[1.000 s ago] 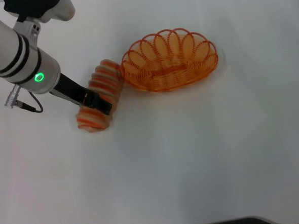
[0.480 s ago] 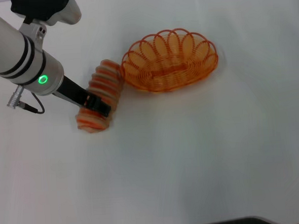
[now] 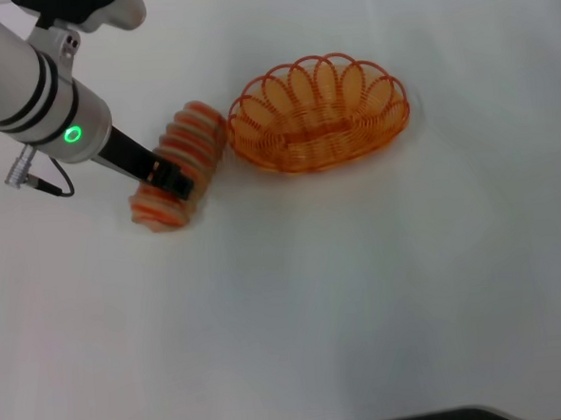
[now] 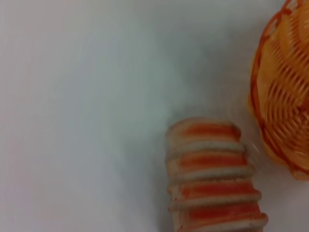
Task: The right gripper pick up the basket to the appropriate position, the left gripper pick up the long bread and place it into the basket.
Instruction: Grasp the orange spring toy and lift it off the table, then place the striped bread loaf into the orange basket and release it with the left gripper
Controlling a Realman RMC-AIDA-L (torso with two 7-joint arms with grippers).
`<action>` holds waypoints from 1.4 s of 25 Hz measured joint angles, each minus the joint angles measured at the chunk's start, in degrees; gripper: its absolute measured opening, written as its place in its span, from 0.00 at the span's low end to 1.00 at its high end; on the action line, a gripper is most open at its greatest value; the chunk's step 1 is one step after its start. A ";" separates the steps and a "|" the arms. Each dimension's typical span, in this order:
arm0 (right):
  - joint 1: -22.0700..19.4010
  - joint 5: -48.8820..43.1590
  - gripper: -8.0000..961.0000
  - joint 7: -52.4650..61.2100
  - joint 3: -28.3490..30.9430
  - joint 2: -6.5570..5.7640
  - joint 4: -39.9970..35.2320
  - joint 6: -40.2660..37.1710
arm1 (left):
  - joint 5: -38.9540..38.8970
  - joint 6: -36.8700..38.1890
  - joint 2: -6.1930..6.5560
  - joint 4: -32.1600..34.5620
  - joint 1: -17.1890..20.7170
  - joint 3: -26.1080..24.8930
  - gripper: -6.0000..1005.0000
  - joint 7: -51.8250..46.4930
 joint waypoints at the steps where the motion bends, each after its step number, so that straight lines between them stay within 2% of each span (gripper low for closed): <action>1: 0.00 0.02 0.97 0.00 0.00 0.00 0.02 0.00 | 0.04 -0.10 0.04 0.23 0.00 -0.17 0.58 0.02; 7: 0.09 0.17 0.97 0.00 -0.10 0.00 0.00 0.00 | 1.12 -0.99 0.20 1.46 -0.17 -2.88 0.55 0.12; 14: 0.51 0.23 0.97 0.01 -0.11 0.00 -0.02 -0.02 | 2.26 -6.06 0.36 2.57 -0.48 -6.74 0.51 0.16; 15: 0.56 0.23 0.97 0.02 -0.10 0.00 -0.02 -0.03 | 2.34 -8.16 0.53 2.91 -0.53 -6.91 0.50 0.78; 19: 0.72 0.10 0.98 0.33 -0.11 0.00 -0.02 -0.26 | 1.80 -8.72 0.48 3.53 -1.02 -8.53 0.46 4.97; 28: 0.19 -0.02 0.98 1.54 -0.18 -0.64 -0.13 -1.06 | -5.78 1.48 0.32 6.83 -3.92 -12.33 0.36 23.57; 35: -0.19 -0.18 0.98 1.29 -1.14 -1.17 -0.16 -1.47 | -11.83 7.30 0.15 9.37 -5.63 -12.12 0.32 35.62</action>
